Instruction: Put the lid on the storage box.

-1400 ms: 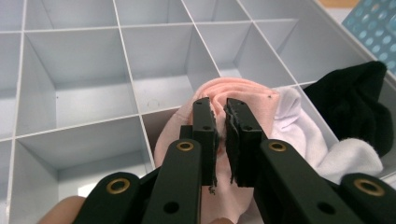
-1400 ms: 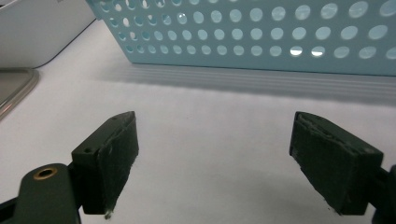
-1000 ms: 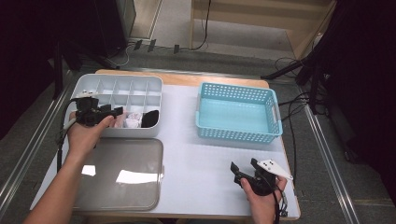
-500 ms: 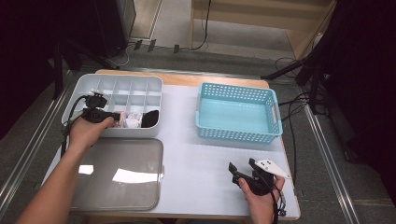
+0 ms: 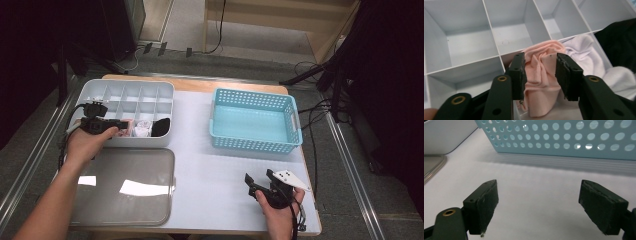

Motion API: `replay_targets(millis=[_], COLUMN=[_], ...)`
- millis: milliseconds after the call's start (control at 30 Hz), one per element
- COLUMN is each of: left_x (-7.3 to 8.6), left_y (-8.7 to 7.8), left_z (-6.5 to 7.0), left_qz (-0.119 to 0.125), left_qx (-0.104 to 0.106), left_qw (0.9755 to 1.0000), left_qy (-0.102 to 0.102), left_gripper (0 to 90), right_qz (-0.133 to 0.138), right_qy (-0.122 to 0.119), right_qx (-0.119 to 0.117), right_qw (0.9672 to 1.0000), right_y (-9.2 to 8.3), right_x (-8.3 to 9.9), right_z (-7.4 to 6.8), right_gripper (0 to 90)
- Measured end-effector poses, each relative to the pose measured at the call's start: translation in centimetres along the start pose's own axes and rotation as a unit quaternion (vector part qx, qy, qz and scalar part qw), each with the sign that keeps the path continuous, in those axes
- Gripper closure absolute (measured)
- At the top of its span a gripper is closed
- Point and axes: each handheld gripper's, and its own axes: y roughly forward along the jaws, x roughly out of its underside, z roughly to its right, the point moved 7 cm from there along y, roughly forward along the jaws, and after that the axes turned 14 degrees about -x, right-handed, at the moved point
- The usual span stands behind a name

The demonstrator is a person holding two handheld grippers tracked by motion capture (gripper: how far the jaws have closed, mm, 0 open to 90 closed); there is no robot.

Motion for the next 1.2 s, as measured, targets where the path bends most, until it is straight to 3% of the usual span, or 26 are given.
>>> replay_targets(millis=[67,133,167,300,467,700,800,933,1167,1200], left_x=[0.0,0.2,0.3,1.0,2.2,4.3,5.8,8.4,12.4,13.0], left_y=[-0.8,-1.6,-2.1,-3.6,-5.0,-7.1,-8.2,-9.3,-9.5,-9.4], left_z=[0.0,-0.1,0.1,0.4,-0.1,-0.9,-1.8,-3.2,-6.1,-6.8], left_qz=[0.022,0.051,0.066,0.109,0.147,0.174,0.188,0.194,0.192,0.190], left_qx=[0.002,-0.021,-0.022,0.009,0.028,0.036,0.021,0.009,-0.010,-0.012], left_qw=[0.9997,0.9984,0.9975,0.9939,0.9882,0.9827,0.9803,0.9796,0.9780,0.9774], left_qy=[-0.004,0.006,0.009,-0.012,-0.035,-0.053,-0.056,-0.053,-0.080,-0.092], left_gripper=[58.3,56.9,56.3,50.5,42.3,40.0,39.7,37.5,35.5,35.6], right_qz=[0.000,0.000,0.000,0.002,-0.004,-0.010,-0.010,-0.015,-0.022,-0.024], right_qy=[-0.001,-0.002,-0.001,-0.007,-0.014,-0.019,-0.017,-0.026,-0.021,-0.023], right_qx=[0.000,0.000,-0.001,-0.004,-0.007,-0.015,-0.019,-0.030,-0.054,-0.058], right_qw=[1.0000,1.0000,1.0000,1.0000,0.9999,0.9997,0.9996,0.9991,0.9981,0.9977], right_y=[0.0,0.1,0.1,0.2,0.5,1.1,1.4,1.8,2.9,3.1], right_x=[0.0,0.0,0.0,-0.1,0.1,0.2,0.3,0.5,1.1,1.2], right_z=[-0.1,-0.2,-0.3,-0.6,-1.4,-2.3,-2.6,-3.6,-5.9,-6.2], right_gripper=[16.1,16.2,16.2,16.5,16.5,16.5,16.6,16.5,16.7,16.7])
